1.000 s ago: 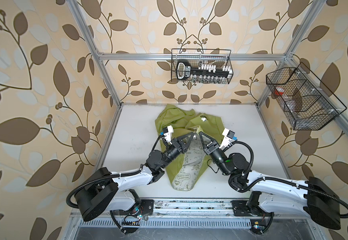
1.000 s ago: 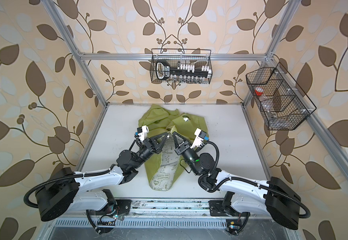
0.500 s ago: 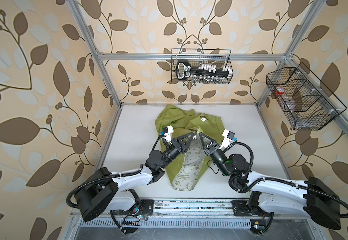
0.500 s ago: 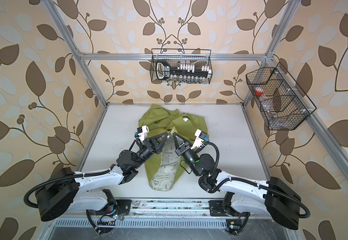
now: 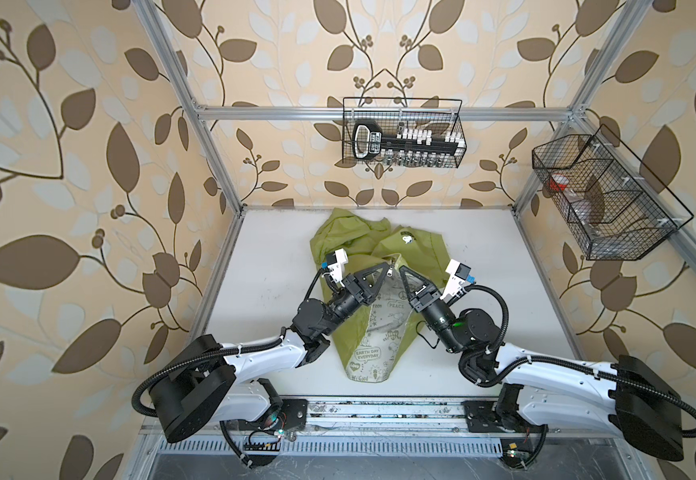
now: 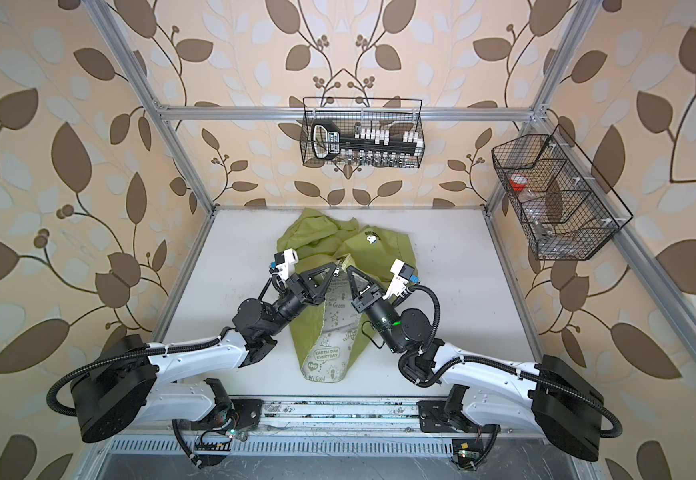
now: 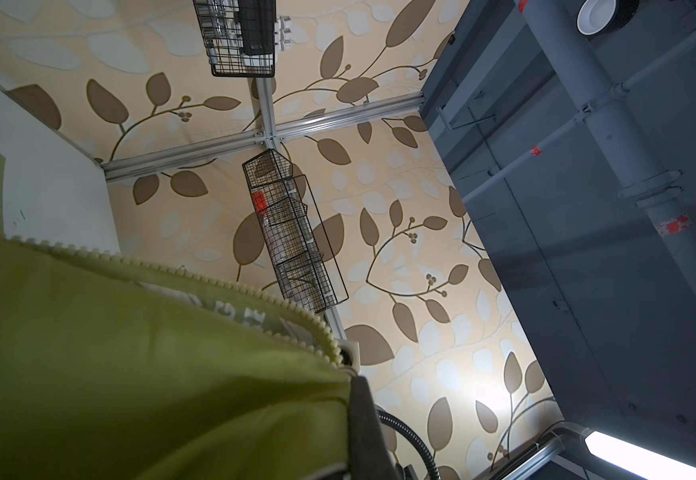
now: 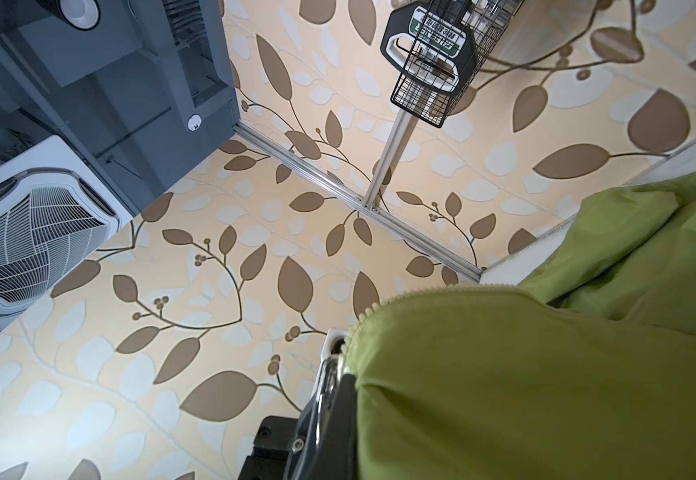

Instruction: Zip up the jacket

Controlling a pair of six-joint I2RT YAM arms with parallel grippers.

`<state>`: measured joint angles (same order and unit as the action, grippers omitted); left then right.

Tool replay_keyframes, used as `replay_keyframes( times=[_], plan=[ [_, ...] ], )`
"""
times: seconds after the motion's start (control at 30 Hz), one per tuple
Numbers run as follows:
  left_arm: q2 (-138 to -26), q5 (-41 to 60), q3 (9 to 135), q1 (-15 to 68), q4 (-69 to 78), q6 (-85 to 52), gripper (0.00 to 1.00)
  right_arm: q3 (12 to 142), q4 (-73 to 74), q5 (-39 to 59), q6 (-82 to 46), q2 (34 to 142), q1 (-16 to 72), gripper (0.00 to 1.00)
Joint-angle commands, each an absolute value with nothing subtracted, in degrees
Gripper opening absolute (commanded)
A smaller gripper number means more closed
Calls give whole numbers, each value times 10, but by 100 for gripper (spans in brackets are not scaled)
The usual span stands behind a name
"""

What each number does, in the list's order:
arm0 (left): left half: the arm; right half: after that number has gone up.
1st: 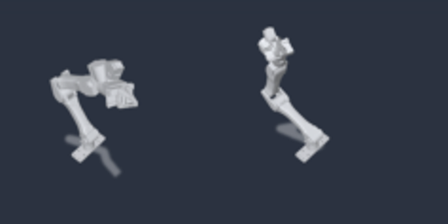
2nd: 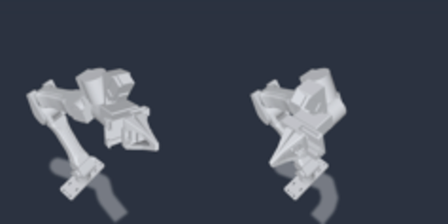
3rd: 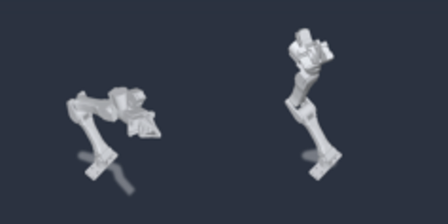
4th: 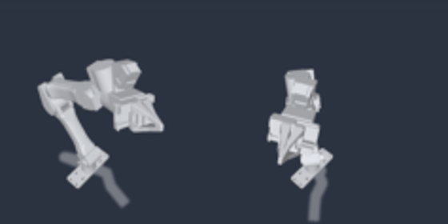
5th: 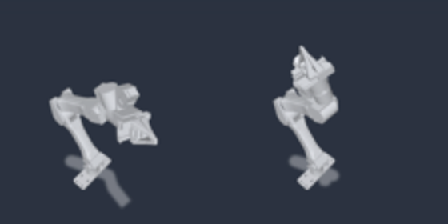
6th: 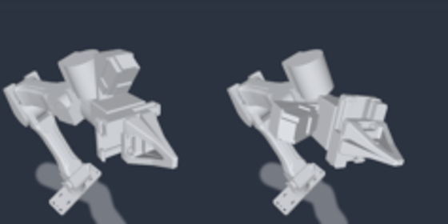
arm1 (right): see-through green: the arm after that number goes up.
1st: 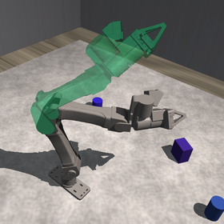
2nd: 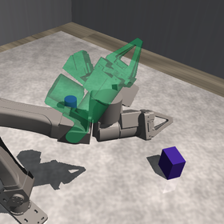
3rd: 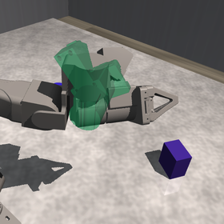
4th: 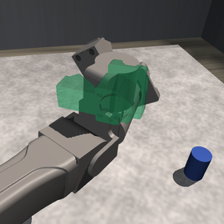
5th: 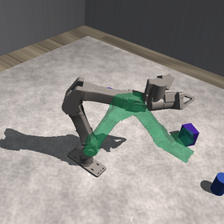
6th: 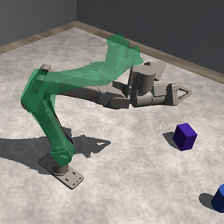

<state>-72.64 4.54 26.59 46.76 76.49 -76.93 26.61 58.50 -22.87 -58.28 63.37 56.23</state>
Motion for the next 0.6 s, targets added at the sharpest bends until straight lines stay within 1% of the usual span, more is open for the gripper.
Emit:
replay_keyframes(
  times=[0.0,0.57],
  plan=[
    [-726,64,293,463,814,-771,0,264,602,-215,-590,632,566,0],
    [-736,63,285,463,815,-772,0,273,553,-213,-562,612,567,0]
  ],
)
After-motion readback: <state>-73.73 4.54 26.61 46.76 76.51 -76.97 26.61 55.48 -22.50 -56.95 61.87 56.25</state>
